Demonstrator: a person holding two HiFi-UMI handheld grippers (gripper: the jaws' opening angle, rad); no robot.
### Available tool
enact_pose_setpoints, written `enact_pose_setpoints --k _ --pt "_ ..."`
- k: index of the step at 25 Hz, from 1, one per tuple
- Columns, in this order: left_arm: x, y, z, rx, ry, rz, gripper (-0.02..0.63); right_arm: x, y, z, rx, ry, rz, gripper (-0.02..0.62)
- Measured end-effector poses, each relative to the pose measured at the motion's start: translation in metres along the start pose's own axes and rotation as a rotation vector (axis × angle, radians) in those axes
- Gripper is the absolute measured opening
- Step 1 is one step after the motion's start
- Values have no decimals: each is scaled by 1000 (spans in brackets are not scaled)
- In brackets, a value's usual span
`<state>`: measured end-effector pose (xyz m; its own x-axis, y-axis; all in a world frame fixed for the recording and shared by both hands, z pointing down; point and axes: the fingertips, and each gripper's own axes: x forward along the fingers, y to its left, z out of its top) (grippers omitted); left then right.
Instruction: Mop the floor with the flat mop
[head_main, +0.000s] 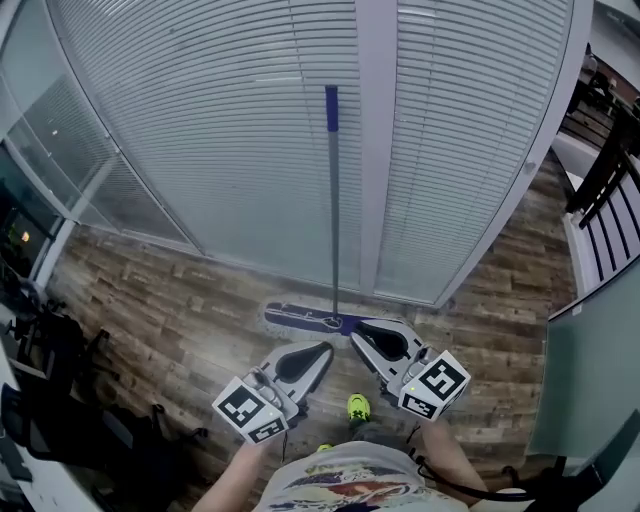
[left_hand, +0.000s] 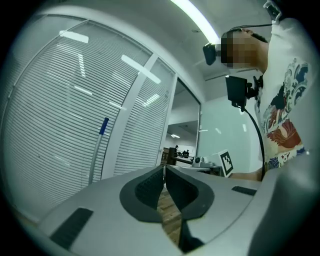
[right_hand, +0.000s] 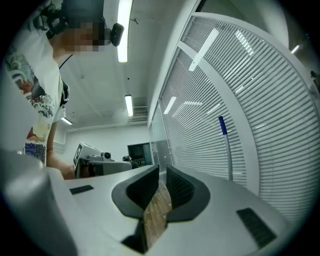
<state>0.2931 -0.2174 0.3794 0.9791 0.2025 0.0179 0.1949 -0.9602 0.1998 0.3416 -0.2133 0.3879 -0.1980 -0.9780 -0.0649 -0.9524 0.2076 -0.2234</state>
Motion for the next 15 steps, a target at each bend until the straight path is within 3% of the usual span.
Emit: enact_pose_setpoints --k 8,15 --pt "34 57 -3 -26 22 92 14 27 -61 -4 48 9 40 43" --pt "54 79 4 -32 3 94 14 43 -94 0 63 12 38 43"
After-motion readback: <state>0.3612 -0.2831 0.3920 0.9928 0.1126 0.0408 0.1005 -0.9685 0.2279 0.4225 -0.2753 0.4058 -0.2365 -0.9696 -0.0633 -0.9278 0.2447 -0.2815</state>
